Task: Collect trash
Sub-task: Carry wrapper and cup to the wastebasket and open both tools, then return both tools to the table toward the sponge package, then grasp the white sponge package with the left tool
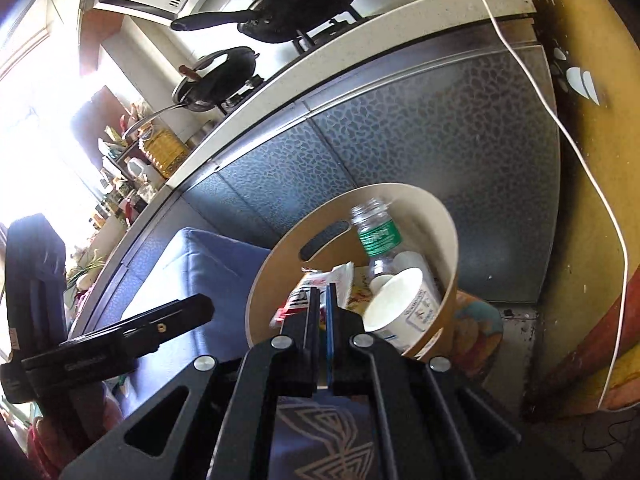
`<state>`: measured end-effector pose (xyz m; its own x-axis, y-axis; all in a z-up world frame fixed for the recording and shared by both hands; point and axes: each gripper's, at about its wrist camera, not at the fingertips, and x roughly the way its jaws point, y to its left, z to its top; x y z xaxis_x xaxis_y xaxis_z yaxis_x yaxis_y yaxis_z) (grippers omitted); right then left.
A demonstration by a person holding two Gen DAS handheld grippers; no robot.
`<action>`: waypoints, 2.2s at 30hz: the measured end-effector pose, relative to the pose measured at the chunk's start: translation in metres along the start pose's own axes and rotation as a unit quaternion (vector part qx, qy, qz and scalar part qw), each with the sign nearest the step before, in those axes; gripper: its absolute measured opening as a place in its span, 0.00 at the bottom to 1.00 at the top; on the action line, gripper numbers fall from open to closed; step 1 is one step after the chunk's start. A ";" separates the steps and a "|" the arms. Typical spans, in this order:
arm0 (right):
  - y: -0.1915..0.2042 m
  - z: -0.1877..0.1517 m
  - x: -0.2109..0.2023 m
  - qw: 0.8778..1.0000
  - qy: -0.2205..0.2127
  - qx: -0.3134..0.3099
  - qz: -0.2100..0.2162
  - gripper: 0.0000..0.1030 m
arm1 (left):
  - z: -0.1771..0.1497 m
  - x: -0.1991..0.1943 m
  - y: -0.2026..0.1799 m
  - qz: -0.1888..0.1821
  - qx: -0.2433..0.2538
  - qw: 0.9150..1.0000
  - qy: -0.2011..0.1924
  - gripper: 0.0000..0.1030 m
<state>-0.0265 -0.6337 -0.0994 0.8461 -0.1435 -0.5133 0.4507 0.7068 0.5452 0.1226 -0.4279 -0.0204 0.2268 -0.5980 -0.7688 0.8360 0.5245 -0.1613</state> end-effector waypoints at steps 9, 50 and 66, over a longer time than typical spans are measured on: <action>0.050 -0.027 -0.010 0.996 0.034 0.029 0.072 0.54 | -0.069 -0.077 0.041 0.092 -0.031 0.994 -0.054 0.71; 0.241 -0.127 -0.010 0.974 0.134 -0.149 0.109 0.58 | -0.209 -0.205 0.171 0.194 -0.184 0.957 -0.113 0.71; 0.284 -0.159 0.017 0.952 0.178 -0.203 0.142 0.58 | -0.265 -0.237 0.246 0.227 -0.293 0.922 -0.110 0.70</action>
<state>0.0710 -0.3251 -0.0585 0.7349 0.2865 -0.6147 0.0093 0.9021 0.4315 0.1423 0.0034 -0.0415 0.6368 -0.3117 -0.7053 0.2316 0.9497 -0.2106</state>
